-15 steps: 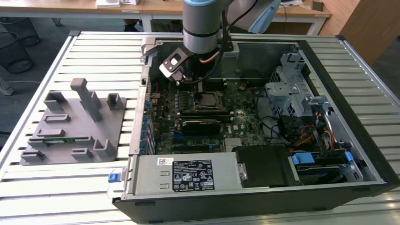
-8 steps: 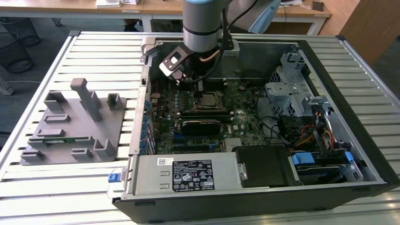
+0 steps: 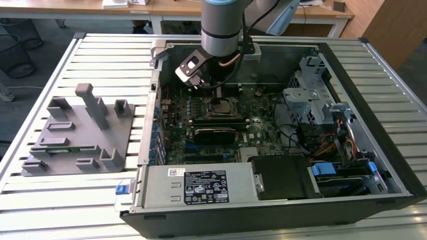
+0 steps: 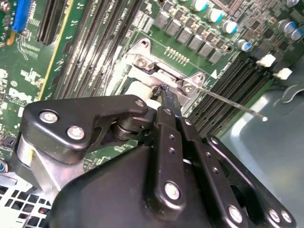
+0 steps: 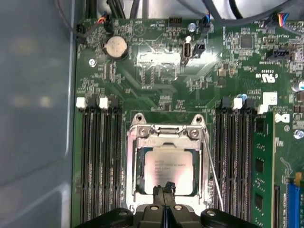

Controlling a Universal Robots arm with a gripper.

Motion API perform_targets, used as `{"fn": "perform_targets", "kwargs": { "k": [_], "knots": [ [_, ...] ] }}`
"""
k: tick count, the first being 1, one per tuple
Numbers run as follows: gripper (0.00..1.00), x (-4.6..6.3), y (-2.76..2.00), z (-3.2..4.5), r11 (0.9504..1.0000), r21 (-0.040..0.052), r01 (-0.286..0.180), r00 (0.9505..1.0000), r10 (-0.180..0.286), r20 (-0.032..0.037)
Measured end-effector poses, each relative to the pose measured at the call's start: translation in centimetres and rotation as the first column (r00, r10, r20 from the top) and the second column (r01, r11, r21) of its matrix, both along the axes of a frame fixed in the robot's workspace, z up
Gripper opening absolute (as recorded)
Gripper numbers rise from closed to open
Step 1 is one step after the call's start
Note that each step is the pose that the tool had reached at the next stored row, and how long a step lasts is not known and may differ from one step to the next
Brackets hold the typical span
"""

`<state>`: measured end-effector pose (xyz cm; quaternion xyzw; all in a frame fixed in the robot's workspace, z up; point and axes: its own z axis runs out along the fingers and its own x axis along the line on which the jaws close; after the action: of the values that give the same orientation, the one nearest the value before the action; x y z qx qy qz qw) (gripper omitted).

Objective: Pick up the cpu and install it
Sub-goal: 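Close the cpu cover, then install the first cpu locking lever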

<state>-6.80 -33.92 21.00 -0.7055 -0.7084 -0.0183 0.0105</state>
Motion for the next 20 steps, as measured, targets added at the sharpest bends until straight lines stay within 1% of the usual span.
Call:
{"fn": "perform_targets", "kwargs": {
  "k": [2, 5, 11, 16, 18, 20],
  "knots": [
    [0.11, 0.3, -0.18, 0.00, 1.0000, 0.0000, 0.000, 1.0000, 0.000, -0.0003],
    [0.11, 0.9, -0.24, 0.00, 1.0000, 0.0000, 0.000, 1.0000, 0.000, -0.0011],
    [0.11, 1.7, -0.27, -0.03, 1.0000, 0.0002, 0.000, 1.0000, 0.000, -0.0015],
    [0.11, 2.0, -0.27, 0.01, 1.0000, -0.0003, -0.001, 1.0000, 0.001, -0.0018],
    [0.11, 2.0, -0.27, 0.14, 1.0000, -0.0001, -0.001, 1.0000, 0.001, -0.0018],
    [0.11, 2.0, -0.27, 0.45, 1.0000, 0.0000, -0.001, 1.0000, 0.001, -0.0017]
  ]
}}
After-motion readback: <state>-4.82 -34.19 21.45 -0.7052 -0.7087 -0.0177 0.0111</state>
